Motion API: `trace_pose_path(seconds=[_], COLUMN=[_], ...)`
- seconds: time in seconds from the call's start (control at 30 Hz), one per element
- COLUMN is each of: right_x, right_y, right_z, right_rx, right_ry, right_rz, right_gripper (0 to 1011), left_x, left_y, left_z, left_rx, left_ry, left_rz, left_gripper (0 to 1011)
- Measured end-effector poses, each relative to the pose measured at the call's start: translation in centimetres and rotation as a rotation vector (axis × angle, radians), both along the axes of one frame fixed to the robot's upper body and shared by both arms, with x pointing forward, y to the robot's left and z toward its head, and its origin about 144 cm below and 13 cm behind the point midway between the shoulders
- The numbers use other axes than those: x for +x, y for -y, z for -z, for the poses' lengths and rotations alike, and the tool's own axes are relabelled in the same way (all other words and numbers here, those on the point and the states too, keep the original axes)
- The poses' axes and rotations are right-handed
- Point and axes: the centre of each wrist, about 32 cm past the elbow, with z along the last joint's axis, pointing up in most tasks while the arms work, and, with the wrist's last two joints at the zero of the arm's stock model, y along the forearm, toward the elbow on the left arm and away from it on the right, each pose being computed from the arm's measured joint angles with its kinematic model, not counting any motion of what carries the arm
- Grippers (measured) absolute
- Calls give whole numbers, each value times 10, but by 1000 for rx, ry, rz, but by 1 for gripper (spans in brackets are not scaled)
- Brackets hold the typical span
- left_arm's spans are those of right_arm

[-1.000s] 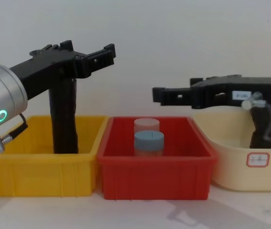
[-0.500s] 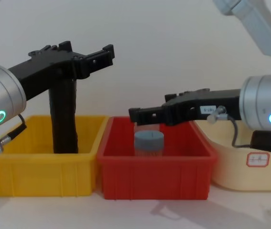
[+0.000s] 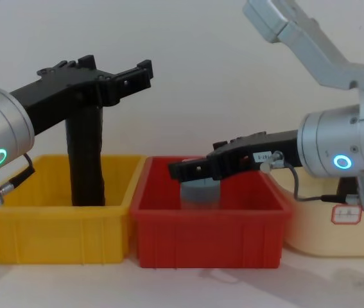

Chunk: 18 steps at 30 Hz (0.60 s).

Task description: Pick up the garbage bag with the one hand and transfer it to the other hand.

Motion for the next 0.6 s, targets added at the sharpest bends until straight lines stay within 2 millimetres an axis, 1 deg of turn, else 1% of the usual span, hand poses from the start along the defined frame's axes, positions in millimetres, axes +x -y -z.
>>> trace_pose_path(seconds=[0.3, 0.6], right_x=[13, 22], right_y=[-3, -4], right_z=[1, 4], right_rx=[-23, -44], right_ry=[-16, -25], right_rz=[18, 35], right_gripper=[1000, 1000], left_x=[0, 0], left_y=[0, 0], left_z=[0, 0], left_rx=[0, 0], left_ry=[0, 0], left_rz=[0, 0], left_gripper=[1002, 1002])
